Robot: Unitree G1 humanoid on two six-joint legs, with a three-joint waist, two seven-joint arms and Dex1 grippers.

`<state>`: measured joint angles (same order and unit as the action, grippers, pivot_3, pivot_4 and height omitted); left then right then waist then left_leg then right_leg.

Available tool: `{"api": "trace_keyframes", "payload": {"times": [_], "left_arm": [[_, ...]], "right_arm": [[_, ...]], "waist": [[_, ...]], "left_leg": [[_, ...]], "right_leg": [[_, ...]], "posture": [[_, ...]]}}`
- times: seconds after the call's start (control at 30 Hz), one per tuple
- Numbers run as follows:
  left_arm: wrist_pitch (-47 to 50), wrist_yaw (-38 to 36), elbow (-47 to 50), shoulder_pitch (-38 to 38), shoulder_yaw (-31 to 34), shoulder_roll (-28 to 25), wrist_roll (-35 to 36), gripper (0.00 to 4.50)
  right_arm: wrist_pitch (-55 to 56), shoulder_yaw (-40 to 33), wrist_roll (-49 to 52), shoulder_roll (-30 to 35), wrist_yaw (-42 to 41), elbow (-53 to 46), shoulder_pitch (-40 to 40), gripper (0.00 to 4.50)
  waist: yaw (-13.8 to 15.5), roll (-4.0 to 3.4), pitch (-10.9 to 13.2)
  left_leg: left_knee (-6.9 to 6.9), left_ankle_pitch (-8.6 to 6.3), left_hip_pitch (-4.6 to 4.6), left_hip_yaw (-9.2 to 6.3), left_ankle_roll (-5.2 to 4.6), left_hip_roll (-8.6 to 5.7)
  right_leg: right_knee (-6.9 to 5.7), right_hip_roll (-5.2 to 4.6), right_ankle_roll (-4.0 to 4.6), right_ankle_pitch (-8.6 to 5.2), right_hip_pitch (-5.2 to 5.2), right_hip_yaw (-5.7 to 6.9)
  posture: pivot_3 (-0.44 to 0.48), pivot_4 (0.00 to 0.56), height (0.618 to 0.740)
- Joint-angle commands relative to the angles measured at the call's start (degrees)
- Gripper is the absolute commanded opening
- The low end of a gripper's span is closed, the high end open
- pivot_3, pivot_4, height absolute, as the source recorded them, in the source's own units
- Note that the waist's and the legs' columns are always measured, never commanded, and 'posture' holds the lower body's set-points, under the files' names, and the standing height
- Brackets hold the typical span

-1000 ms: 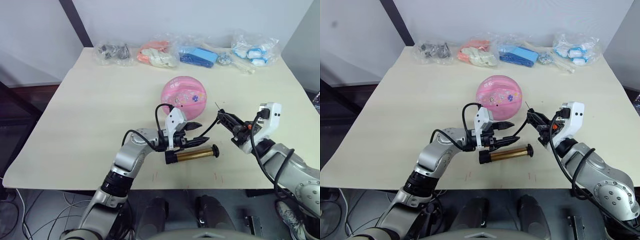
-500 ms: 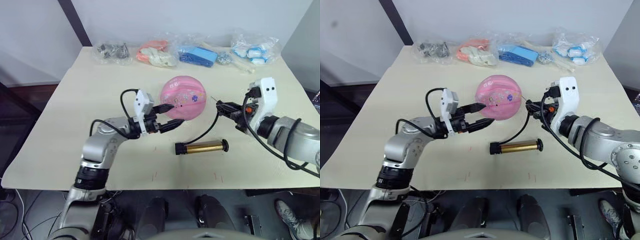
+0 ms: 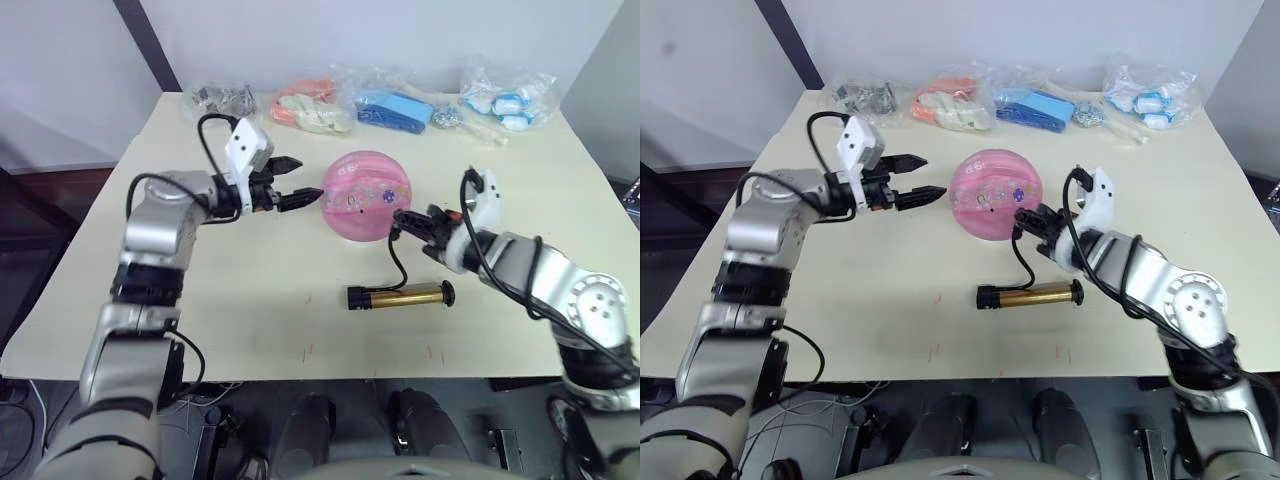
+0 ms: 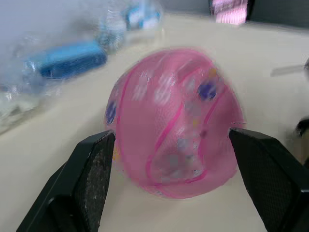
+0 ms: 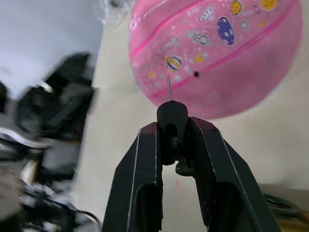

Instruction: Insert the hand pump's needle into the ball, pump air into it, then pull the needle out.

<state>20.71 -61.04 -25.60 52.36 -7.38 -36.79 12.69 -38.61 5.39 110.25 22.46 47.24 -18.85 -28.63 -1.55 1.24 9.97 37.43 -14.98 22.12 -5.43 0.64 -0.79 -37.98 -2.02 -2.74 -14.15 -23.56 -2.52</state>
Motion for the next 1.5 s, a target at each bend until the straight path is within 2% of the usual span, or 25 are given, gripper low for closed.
{"api": "trace_keyframes", "payload": {"times": [0.03,0.27,0.53,0.7,0.77,0.83,0.9,1.5], "left_arm": [[-4.31,-3.47,-8.17,6.55,-2.79,0.68,-4.5,3.95],[-6.21,-7.17,-20.51,15.63,-5.64,3.88,-9.57,3.95],[-4.38,-9.47,-22.8,18.75,-6.46,5.59,-12.39,3.95],[-5.45,-5.8,-21.79,17.54,-6.31,7.07,-14.76,3.95],[-5.54,-5.97,-21.21,17.05,-6.1,7.17,-14.92,3.56],[-5.44,-5.92,-20.9,16.82,-5.97,7.22,-15.03,2.78],[-5.32,-6.0,-20.38,16.75,-5.83,7.26,-15.01,2.37],[-4.55,-5.57,-17.35,14.93,-5.27,7.44,-14.84,2.37]], "right_arm": [[1.34,0.38,-0.42,-2.66,2.1,2.04,-1.5,0.31],[1.83,0.12,-3.56,-8.45,3.69,5.87,-3.54,0.31],[0.89,-0.86,-7.82,-11.93,3.02,8.92,-4.86,0.31],[-0.32,-1.65,-9.68,-13.81,2.34,10.17,-5.42,0.31],[-0.81,-1.91,-10.17,-14.64,2.23,10.71,-5.76,0.31],[-1.25,-2.04,-10.67,-15.39,2.1,11.43,-6.15,0.31],[-1.36,-2.01,-12.02,-16.81,1.74,13.83,-6.72,0.31],[-6.17,-5.84,-15.05,-21.85,2.67,17.77,-6.71,0.31]], "waist": [[-0.35,0.01,0.0],[-1.63,0.01,-0.01],[-2.31,0.0,0.0],[-2.31,0.0,-0.01],[-2.32,0.0,-0.01],[-2.33,0.0,-0.01],[-2.38,0.0,-0.01],[-2.43,-0.01,-0.01]], "left_leg": [[0.0,0.0,0.04,0.0,0.0,0.0],[0.02,0.01,0.63,-0.06,0.01,-0.03],[0.02,0.01,0.69,-0.08,0.01,-0.03],[0.05,0.01,0.68,-0.07,0.01,-0.04],[0.05,0.01,0.68,-0.08,0.01,-0.04],[0.06,0.01,0.68,-0.07,0.01,-0.04],[0.08,0.01,0.68,-0.06,0.01,-0.04],[0.26,0.02,0.68,0.05,0.01,-0.07]], "right_leg": [[0.01,-0.01,0.0,0.0,-0.05,0.0],[-0.02,-0.05,0.0,0.01,-0.6,0.06],[-0.13,-0.05,0.0,0.01,-0.69,0.07],[-0.16,-0.06,0.0,0.01,-0.69,0.06],[-0.18,-0.06,0.0,0.01,-0.69,0.06],[-0.23,-0.06,0.0,0.01,-0.71,0.05],[-0.28,-0.06,0.0,0.01,-0.74,0.04],[-0.74,-0.06,0.01,0.0,-0.91,-0.09]], "posture": [[0.0,0.15,0.74],[0.0,0.15,0.74],[0.0,0.15,0.74],[0.0,0.15,0.74],[0.0,0.15,0.74],[0.0,0.15,0.74],[0.0,0.15,0.74],[0.0,0.15,0.74]]}}
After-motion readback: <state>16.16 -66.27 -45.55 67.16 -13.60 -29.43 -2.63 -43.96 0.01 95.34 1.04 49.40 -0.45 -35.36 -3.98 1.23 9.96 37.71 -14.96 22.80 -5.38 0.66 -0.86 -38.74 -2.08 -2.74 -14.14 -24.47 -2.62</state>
